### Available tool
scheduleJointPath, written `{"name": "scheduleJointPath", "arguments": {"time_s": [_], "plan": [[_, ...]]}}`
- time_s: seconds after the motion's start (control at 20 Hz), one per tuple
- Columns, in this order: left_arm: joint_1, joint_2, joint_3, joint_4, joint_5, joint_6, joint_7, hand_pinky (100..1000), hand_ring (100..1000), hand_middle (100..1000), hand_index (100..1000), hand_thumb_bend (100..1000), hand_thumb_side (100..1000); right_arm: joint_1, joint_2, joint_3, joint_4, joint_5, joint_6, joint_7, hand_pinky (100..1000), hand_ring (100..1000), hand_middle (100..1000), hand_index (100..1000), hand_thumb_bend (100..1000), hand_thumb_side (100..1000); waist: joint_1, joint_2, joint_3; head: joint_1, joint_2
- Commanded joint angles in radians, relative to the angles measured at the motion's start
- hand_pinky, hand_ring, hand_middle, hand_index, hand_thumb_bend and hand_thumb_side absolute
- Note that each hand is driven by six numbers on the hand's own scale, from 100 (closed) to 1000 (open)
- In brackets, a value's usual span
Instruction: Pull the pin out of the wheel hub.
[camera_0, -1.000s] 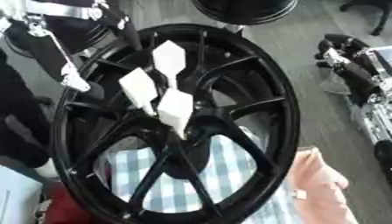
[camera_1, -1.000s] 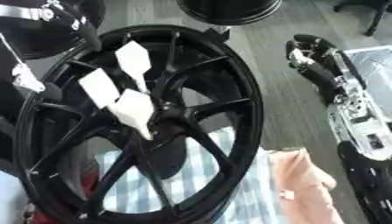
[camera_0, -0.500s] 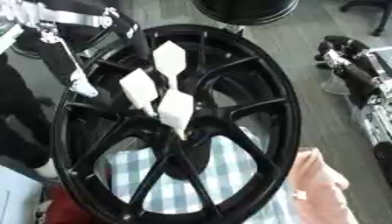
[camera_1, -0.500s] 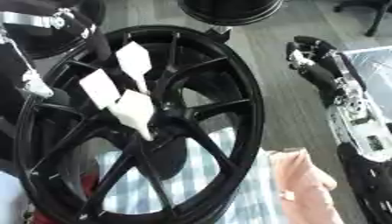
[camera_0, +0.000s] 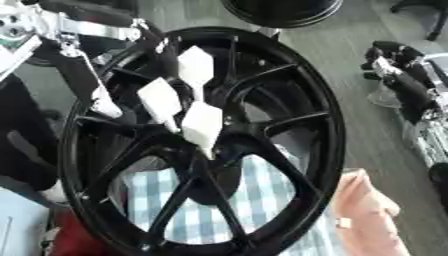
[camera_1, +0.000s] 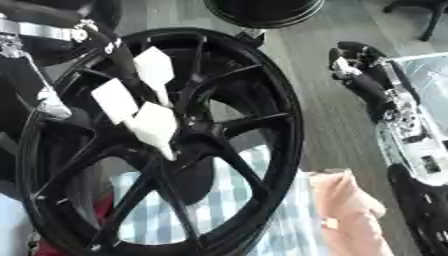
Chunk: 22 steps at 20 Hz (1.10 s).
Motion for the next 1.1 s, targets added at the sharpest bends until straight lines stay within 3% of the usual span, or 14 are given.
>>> {"name": "scheduleJointPath", "arguments": {"time_s": [0.05, 0.75, 1.0, 1.1], "plan": [[-0.022, 0.014, -0.004, -0.01, 0.005, -0.053, -0.059, 831, 802, 732, 770, 507, 100, -0.012, -0.013, -0.004, -0.01, 0.004, 0.002, 0.0, 733, 704, 660, 781, 220, 358, -0.005, -0.017, -0.001, 0.007, -0.009], [-0.015, 0.012, -0.023, -0.014, 0.007, -0.03, -0.059, 797, 741, 614, 634, 390, 100, -0.01, -0.011, -0.007, -0.009, 0.005, 0.001, -0.001, 734, 705, 660, 781, 215, 361, -0.004, -0.016, -0.005, 0.011, -0.005], [-0.014, 0.012, -0.021, -0.015, -0.004, -0.038, -0.059, 779, 707, 566, 518, 318, 100, -0.009, -0.009, -0.008, -0.009, 0.004, 0.001, -0.001, 734, 704, 660, 781, 211, 365, -0.003, -0.015, -0.006, 0.011, -0.005], [-0.014, 0.011, -0.018, -0.016, -0.013, -0.051, -0.059, 755, 657, 496, 440, 254, 100, -0.008, -0.009, -0.009, -0.009, 0.003, 0.001, -0.002, 734, 705, 660, 781, 209, 366, -0.004, -0.015, -0.007, 0.011, -0.004]]}}
